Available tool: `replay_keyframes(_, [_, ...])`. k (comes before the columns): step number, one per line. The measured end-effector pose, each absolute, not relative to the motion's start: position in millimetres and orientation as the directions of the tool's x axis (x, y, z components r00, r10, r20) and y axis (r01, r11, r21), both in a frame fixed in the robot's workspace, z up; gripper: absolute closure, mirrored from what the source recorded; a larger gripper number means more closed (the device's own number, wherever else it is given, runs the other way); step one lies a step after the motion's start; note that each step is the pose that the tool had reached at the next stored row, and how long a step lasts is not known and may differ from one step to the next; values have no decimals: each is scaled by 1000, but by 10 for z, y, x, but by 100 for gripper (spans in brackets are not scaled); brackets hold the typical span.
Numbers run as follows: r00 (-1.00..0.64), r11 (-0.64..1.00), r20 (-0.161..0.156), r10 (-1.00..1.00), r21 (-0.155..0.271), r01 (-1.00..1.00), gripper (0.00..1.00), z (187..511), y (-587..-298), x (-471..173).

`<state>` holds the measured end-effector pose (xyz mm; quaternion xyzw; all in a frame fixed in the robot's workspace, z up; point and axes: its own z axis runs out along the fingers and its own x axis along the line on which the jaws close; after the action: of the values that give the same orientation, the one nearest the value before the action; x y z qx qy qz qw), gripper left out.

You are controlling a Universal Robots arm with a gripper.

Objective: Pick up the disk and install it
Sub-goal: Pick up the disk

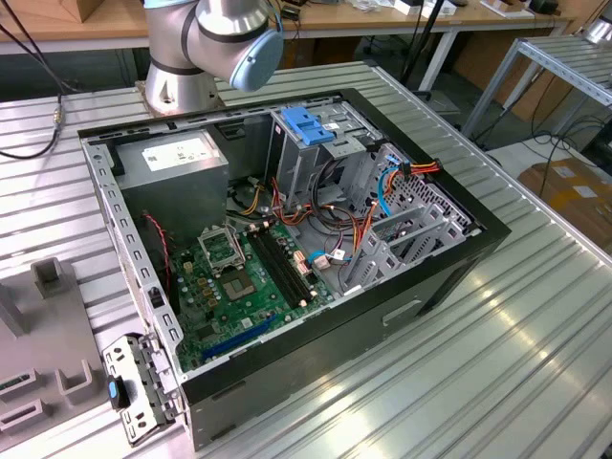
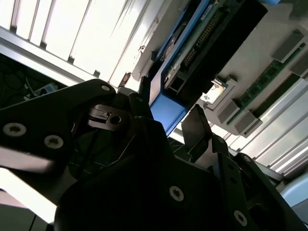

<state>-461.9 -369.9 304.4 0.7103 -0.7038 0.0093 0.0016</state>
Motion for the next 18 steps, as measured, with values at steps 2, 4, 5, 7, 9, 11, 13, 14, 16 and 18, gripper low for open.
replay_keyframes(2, [9,-9,15,-1000,-11,-1000,46,2999,-3699,-4622])
replay_keyframes(4, [9,-9,15,-1000,-11,-1000,46,2969,-3695,-4623])
replay_keyframes(5, [9,-9,16,-1000,-11,-1000,46,2962,-3695,-4623])
replay_keyframes(7, [9,-9,16,-1000,-11,-1000,46,2959,-3695,-4623])
replay_keyframes(9, [9,-9,15,-1000,-11,-1000,46,2957,-3695,-4623])
replay_keyframes(11, [9,-9,15,-1000,-11,-1000,46,2954,-3674,-4623])
replay_keyframes(13, [9,-9,15,-1000,-11,-1000,46,2951,-3668,-4623])
replay_keyframes(14, [9,-9,16,-1000,-11,-1000,46,2951,-3668,-4623])
replay_keyframes(16, [9,-9,16,-1000,-11,-1000,46,2949,-3667,-4622])
replay_keyframes(18, [9,-9,16,-1000,-11,-1000,46,2948,-3667,-4623])
